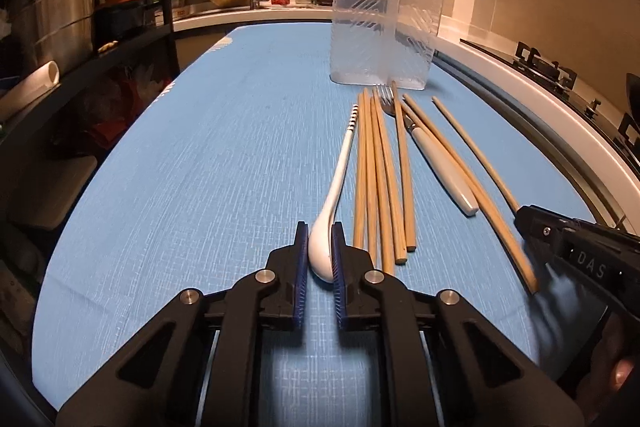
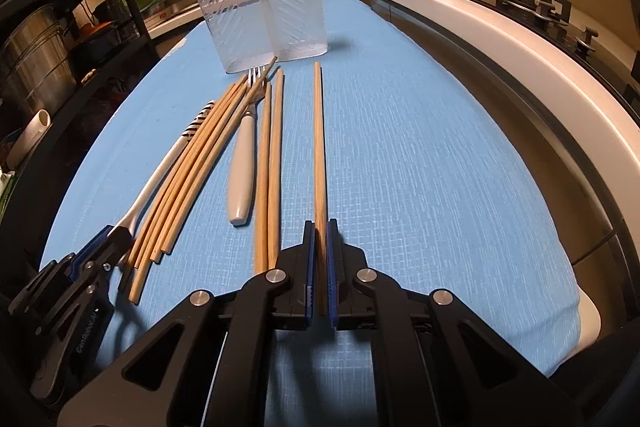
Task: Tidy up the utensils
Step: 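Lower the left gripper to the white spoon while the right gripper grasps a wooden chopstick, then close the left gripper on the white spoon handle while the right gripper holds the chopstick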
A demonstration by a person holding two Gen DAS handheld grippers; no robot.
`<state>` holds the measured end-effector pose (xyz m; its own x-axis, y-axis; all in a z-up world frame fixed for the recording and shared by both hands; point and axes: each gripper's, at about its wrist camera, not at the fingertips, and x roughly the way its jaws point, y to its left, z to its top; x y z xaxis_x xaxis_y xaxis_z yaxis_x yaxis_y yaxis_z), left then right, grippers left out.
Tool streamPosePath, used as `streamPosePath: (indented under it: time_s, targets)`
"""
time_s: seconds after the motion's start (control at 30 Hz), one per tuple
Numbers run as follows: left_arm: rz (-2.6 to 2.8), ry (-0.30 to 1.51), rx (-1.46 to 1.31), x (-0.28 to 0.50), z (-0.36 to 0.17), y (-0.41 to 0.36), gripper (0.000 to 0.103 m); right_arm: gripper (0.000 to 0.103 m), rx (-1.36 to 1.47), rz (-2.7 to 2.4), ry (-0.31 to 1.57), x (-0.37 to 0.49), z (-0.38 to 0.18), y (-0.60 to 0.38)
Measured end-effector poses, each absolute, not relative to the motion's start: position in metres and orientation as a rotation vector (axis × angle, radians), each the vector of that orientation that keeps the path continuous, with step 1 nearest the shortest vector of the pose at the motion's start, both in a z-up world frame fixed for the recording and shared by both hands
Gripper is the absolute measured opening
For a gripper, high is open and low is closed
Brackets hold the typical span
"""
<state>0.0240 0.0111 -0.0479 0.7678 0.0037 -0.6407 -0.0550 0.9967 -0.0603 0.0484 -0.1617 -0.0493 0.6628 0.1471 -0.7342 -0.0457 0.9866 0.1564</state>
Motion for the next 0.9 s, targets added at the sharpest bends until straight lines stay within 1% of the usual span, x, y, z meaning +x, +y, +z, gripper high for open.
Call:
streamPosePath:
  time_s: [0.43, 0.9]
  targets:
    - [0.086, 0.649, -0.06, 0.01, -0.049, 0.016, 0.011, 0.007, 0.118, 0.076, 0.823, 0.037, -0.051, -0.166]
    - [0.121, 0.6, -0.057, 0.01, -0.052, 0.014, 0.012, 0.007, 0.087, 0.031, 0.755, 0.017, -0.053, -0.159]
